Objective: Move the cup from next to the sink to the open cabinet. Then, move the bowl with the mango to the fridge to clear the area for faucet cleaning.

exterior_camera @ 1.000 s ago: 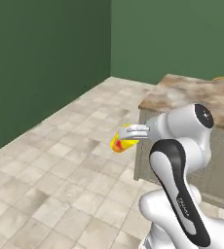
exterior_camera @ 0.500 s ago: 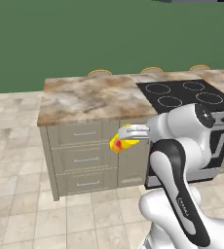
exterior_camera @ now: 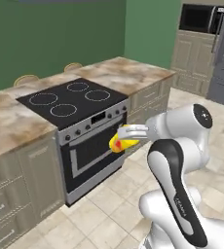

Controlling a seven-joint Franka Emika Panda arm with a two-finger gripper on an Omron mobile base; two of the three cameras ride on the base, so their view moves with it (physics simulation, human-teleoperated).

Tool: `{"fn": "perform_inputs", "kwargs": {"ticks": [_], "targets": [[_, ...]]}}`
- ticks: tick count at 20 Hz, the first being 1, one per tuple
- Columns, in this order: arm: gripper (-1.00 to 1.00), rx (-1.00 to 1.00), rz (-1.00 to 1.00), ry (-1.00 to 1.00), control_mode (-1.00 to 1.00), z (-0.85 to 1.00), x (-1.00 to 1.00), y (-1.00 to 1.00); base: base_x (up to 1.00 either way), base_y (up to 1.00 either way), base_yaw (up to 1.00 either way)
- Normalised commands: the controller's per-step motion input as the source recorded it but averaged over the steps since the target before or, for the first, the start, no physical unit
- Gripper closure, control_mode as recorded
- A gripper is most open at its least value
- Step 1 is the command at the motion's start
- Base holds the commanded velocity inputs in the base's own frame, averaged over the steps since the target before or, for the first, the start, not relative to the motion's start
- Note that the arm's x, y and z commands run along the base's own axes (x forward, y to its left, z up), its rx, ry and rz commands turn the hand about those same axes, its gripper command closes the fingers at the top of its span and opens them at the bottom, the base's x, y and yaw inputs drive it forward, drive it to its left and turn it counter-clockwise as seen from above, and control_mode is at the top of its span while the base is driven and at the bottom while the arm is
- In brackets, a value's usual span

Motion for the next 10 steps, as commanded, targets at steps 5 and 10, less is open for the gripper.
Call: {"fn": "perform_inputs", "kwargs": {"ticks": [5, 10], "targets": [[1.00, 0.00, 0.00, 0.00, 1.00, 0.00, 0.00, 0.00, 0.45, -0.98, -0.74], [1.00, 0.00, 0.00, 0.00, 1.00, 0.00, 0.00, 0.00, 0.91, -0.29, -0.42]]}}
